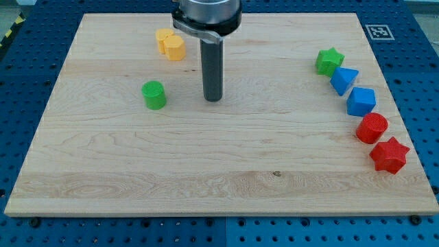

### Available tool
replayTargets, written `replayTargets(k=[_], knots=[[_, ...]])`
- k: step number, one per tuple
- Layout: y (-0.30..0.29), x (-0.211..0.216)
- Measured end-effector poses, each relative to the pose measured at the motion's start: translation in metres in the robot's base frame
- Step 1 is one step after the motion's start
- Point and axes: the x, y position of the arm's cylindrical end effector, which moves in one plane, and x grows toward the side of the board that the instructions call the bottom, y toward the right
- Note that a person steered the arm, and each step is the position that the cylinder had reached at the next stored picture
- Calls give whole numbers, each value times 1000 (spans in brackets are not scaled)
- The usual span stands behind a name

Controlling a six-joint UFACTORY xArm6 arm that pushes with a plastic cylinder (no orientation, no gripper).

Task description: Push the green circle to the top center

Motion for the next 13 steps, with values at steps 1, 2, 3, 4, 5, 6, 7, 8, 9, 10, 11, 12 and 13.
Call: replayTargets(k=[1, 2, 3, 4, 5, 6, 7, 8, 9, 10, 11, 12, 13], knots=[[-2, 39], [-48, 74], [-114, 63], [-126, 3], [-126, 2], [-126, -1], [-106, -23], [-63, -49], [-26, -73], [8, -101], [31, -128], [30, -138], [12, -146]])
